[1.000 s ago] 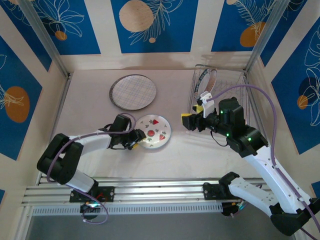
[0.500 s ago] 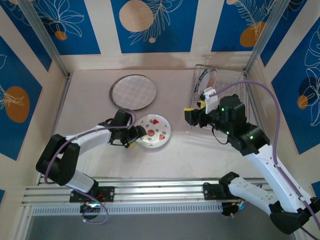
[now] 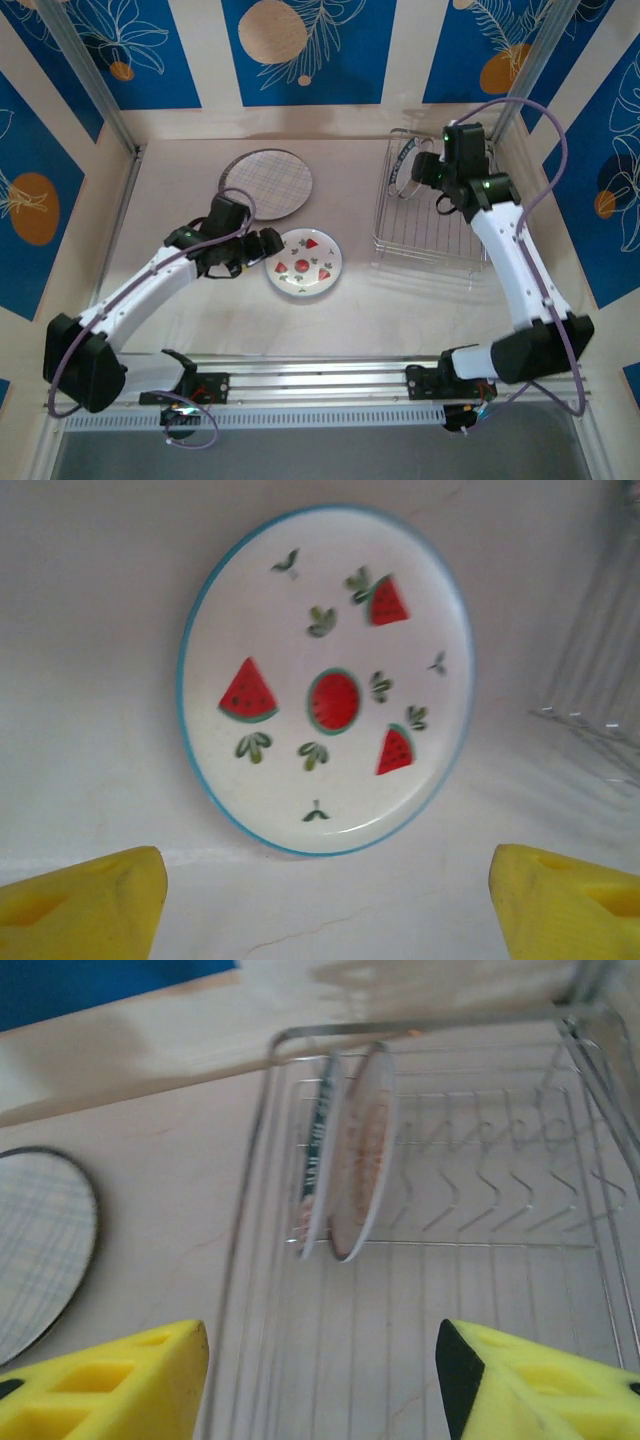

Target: Unload the plates from the dish rack

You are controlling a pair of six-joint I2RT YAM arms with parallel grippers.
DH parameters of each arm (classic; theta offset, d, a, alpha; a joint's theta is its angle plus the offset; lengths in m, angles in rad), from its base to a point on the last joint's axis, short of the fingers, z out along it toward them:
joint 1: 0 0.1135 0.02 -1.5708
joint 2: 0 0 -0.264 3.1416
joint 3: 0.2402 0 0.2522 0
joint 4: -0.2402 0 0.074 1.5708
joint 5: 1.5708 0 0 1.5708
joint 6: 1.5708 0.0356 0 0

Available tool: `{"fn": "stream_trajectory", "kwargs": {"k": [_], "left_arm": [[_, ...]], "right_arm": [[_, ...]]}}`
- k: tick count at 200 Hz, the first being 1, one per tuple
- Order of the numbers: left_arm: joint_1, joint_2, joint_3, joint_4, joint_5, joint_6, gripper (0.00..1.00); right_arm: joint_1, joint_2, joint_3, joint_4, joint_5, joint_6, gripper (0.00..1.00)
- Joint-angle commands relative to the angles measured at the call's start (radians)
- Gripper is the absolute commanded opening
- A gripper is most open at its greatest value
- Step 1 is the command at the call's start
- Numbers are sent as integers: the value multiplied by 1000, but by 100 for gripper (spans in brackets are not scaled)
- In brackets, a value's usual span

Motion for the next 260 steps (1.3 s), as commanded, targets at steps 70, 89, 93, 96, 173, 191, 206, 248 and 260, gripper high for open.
{"fn": "stream_trajectory", "kwargs": {"k": [70,89,93,96,173,191,206,248,260], "left_arm": [[-11,-294,240,171,103,260,88],[-12,-314,297,156,133,328,87],[-10,-315,311,147,137,338,87],[-10,-316,318,140,141,348,87],[-10,-314,386,77,159,390,87],[-12,-314,391,74,160,390,87],[-12,-314,397,61,155,394,87],[-11,-318,393,54,149,393,87],[-11,-317,394,56,149,392,87]], "right_arm": [[-157,377,250,7,-203,31,52],[-158,439,288,4,-217,20,46],[-159,451,296,3,-217,20,46],[-158,459,301,2,-217,19,45],[-169,621,412,-51,-185,32,29],[-170,648,432,-58,-186,31,28],[-170,664,445,-57,-192,23,28],[-168,698,474,-68,-187,3,26],[-169,707,484,-72,-183,-4,25]]}}
